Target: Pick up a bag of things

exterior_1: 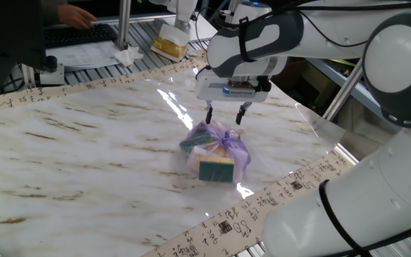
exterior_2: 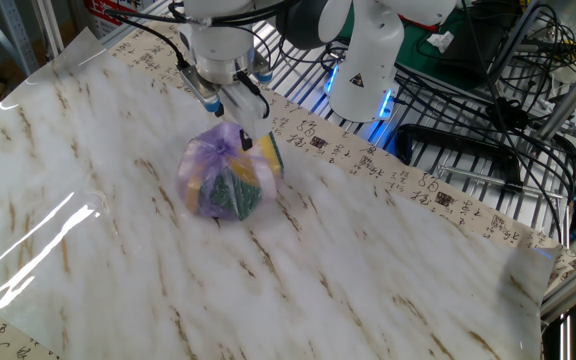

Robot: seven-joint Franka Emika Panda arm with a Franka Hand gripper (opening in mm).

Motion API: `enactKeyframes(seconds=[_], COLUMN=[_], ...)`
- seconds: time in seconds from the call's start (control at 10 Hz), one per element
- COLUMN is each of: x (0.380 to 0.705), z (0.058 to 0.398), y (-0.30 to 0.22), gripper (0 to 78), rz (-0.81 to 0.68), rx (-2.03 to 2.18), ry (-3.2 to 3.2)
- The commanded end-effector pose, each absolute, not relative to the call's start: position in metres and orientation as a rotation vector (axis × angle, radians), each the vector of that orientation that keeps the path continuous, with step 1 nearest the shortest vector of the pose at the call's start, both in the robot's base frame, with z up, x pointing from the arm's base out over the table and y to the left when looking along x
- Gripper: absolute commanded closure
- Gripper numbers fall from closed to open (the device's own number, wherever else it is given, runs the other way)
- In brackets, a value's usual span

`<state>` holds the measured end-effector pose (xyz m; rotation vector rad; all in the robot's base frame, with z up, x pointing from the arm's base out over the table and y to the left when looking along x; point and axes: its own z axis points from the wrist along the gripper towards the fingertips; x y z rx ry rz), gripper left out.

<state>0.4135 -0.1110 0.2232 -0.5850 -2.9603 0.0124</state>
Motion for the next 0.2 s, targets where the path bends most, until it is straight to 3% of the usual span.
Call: enactKeyframes(seconds=[0.1,0.2], x=[0.4370,0.4375], z=[0.2235,0.2237], y=[-0.1164,-0.1168], gripper=[0.3,0.3], rz=[0.072,0.074], rx=[-0.402,-0.407], ry=[-3.014,-3.013])
